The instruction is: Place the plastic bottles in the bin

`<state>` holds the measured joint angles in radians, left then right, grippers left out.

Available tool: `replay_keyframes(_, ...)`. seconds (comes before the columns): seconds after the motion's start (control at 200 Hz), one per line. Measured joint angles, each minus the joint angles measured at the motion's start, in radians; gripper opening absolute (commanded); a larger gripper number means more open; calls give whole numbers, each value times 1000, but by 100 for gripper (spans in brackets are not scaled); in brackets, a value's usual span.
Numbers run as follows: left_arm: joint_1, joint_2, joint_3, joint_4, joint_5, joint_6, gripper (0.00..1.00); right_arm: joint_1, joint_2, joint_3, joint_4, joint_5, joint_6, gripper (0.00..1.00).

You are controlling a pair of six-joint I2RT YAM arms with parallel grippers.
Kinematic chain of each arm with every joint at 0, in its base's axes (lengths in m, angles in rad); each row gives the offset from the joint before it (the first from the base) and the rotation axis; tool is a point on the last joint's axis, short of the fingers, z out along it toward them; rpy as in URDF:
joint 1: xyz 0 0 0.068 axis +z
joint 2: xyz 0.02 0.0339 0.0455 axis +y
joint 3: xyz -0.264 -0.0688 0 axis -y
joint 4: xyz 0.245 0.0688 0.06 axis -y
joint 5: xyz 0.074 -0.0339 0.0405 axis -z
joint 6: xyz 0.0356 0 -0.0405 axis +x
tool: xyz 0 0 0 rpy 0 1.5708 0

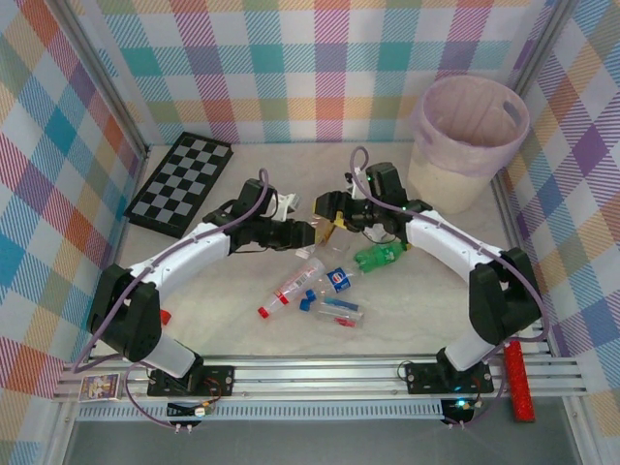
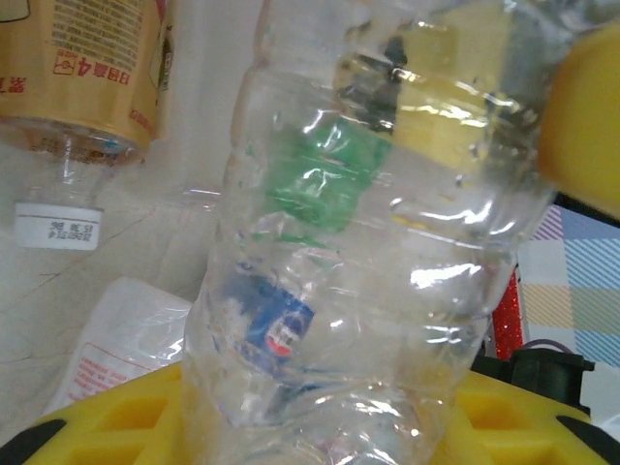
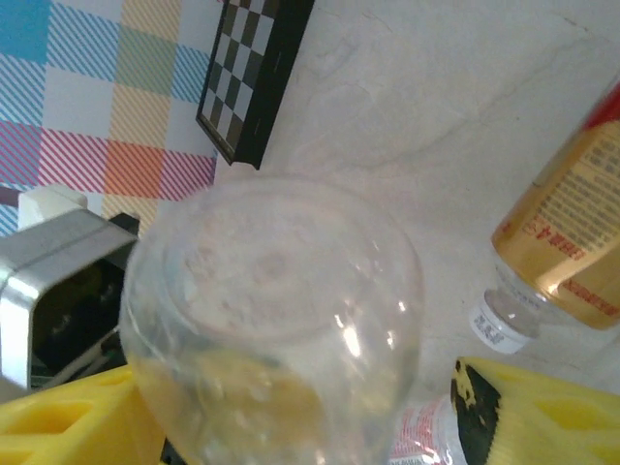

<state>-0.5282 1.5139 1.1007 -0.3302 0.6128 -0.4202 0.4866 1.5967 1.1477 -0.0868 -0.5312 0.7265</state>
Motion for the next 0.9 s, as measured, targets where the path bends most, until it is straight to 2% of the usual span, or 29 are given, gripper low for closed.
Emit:
replay_keyframes(0.15, -30, 5, 1, 40, 31, -7, 39, 0, 6, 11, 9, 10, -1, 74)
replay_keyframes(0.255, -41, 10, 1, 52, 37, -11, 39, 0, 15, 19, 3, 17, -6, 62)
replay_keyframes(0.41, -41, 15, 1, 53, 36, -11, 41, 1, 14, 22, -3, 27, -8, 55)
replay_keyframes(0.56, -41, 16, 1, 61, 35, -15, 48, 1, 14, 35, -28, 41, -13, 50)
replay_keyframes(0.73, -41, 16, 3, 74, 28, -10, 84, -3, 5, 87, -117, 105, -52, 50)
replay_keyframes(0.815, -41, 16, 11, 48, 25, 8, 92, -13, -3, 139, -194, 146, -93, 49)
replay_keyframes(0.9, -41, 16, 26, 1, 21, 44, 97, -42, -16, 215, -277, 185, -146, 49)
